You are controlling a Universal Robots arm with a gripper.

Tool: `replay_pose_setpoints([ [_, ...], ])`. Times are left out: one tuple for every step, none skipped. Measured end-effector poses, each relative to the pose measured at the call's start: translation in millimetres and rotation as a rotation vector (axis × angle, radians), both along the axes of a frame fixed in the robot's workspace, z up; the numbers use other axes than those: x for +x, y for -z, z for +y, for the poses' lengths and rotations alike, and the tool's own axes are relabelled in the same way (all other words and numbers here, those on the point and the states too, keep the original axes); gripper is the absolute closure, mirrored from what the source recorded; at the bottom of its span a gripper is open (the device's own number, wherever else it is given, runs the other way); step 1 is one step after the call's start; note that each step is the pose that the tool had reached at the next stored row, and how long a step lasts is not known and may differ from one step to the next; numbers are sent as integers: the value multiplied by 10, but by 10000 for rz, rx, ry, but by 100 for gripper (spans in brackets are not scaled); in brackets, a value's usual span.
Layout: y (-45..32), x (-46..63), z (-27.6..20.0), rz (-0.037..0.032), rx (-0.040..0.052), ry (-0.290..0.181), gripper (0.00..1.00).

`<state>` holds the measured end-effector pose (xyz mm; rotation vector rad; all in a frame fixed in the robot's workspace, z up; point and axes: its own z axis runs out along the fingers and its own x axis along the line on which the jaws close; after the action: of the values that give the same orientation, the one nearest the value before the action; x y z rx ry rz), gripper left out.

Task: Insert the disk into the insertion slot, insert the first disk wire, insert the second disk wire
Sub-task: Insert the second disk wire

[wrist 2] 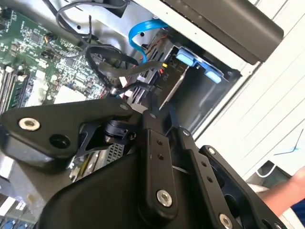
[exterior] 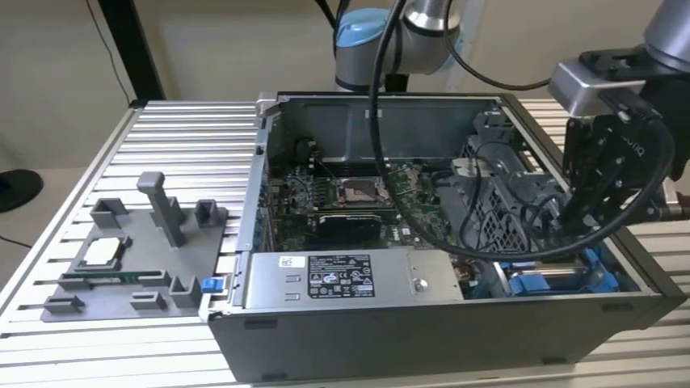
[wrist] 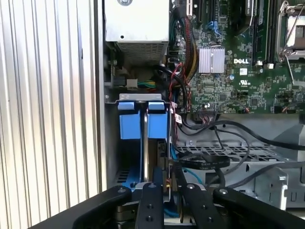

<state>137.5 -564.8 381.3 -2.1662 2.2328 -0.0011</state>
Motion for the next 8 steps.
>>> replay_pose_setpoints([
  [-33, 14, 0, 30, 1, 0, 0],
  [-68, 25, -1, 56, 1, 1, 0],
  [-100, 35, 0, 84, -1, 1, 0],
  [-108, 47, -1, 122, 1, 0, 0],
  [-108, 56, -1, 148, 1, 1, 0],
  [-109, 58, 0, 148, 0, 0, 0],
  [-108, 58, 0, 148, 2, 2, 0],
  [-109, 58, 0, 148, 1, 2, 0],
])
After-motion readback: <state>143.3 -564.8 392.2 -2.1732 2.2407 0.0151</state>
